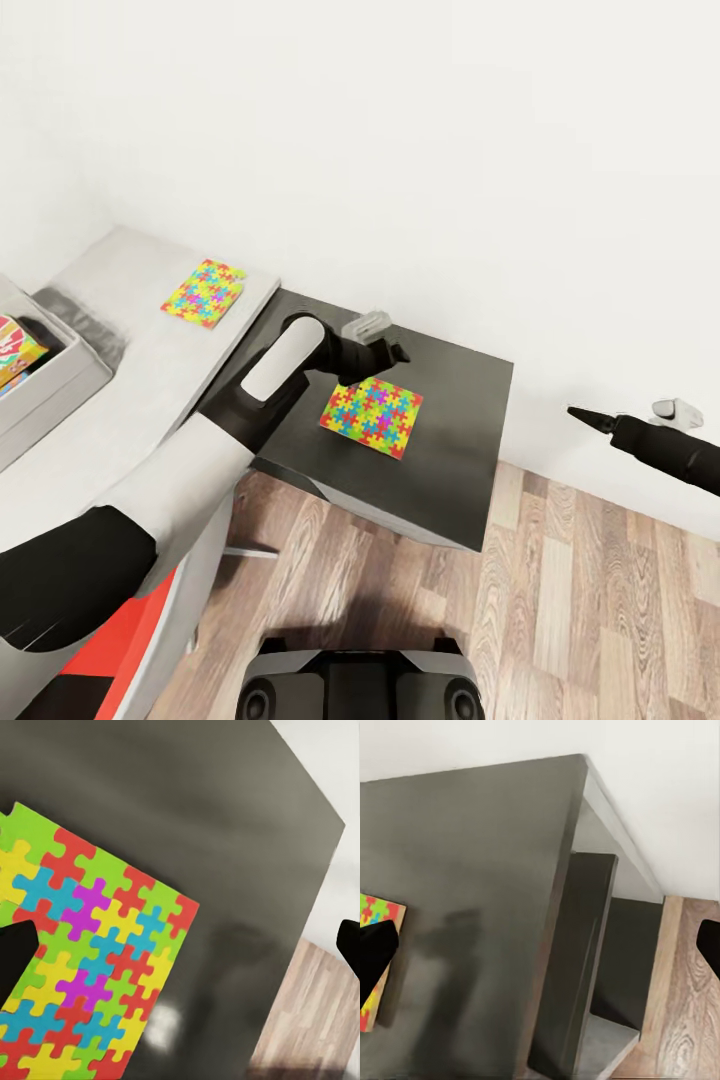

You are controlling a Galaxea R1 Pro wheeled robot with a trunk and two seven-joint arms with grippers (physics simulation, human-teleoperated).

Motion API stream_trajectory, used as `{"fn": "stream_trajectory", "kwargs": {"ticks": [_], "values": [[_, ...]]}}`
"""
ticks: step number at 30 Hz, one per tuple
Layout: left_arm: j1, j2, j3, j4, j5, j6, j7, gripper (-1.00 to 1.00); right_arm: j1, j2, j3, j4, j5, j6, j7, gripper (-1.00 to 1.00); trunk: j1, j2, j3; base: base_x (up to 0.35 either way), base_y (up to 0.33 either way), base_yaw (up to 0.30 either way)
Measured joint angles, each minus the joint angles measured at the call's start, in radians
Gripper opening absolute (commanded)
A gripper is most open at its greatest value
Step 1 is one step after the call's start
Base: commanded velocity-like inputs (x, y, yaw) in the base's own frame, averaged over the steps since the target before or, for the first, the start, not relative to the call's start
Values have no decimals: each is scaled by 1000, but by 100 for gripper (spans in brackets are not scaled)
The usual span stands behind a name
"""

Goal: Put all the toys in the child's room - the three board games (two on the bed and one on the table), the two jigsaw puzzles on the table, and the tennis ball on the table - inside the toy box on the table in the child's room.

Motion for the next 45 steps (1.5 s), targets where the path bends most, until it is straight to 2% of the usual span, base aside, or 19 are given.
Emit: {"fn": "stream_trajectory", "kwargs": {"ticks": [3, 8, 11, 16, 19, 20, 22, 23, 26, 29, 38, 45], "values": [[13, 2, 2, -1, -21, 0, -2, 100, 46, -15, -21, 0, 1, 0, 82, 100, 0, 0, 0, 0, 0, -21], [26, 4, 3, -19, -32, 1, -2, 100, 81, -28, -48, 0, 2, 0, 136, 100, 0, 0, 0, 0, 0, -12], [37, 15, 8, -57, -38, 2, 6, 100, 100, -34, -65, 0, 3, 0, 165, 100, 0, 0, 0, 0, 0, -6], [45, 37, 12, -111, -41, 2, 33, 100, 117, -37, -74, 0, 3, 0, 181, 100, 0, 0, 0, 0, 0, -3], [58, 66, 15, -169, -36, 3, 80, 100, 141, -39, -80, 0, 3, 0, 188, 100, 0, 0, 0, 0, 0, -1], [58, 66, 15, -170, -36, 3, 80, 100, 141, -39, -80, 0, 3, 0, 188, 100, 0, 0, 0, 0, 0, -1], [67, 89, 21, -212, -33, 4, 110, 100, 155, -40, -87, 0, 3, 0, 192, 100, 0, 0, 0, 0, 0, 0], [67, 89, 21, -213, -32, 4, 111, 100, 155, -40, -87, 0, 3, 0, 192, 100, 0, 0, 0, 0, 0, 0], [77, 119, 44, -276, -30, 6, 140, 100, 168, -41, -98, 0, 3, 0, 206, 100, 0, 0, 0, 0, 0, 0], [82, 132, 62, -314, -29, 7, 152, 100, 172, -42, -103, 0, 4, -1, 221, 100, 0, 0, 0, 0, 0, 0], [94, 150, 94, -376, -30, 11, 169, 100, 179, -43, -110, 1, 4, -1, 249, 100, 0, 0, 0, 0, 0, 0], [111, 152, 99, -343, -31, 11, 166, 100, 180, -44, -111, 1, 5, -1, 254, 100, 0, 0, 0, 0, 0, 0]]}}
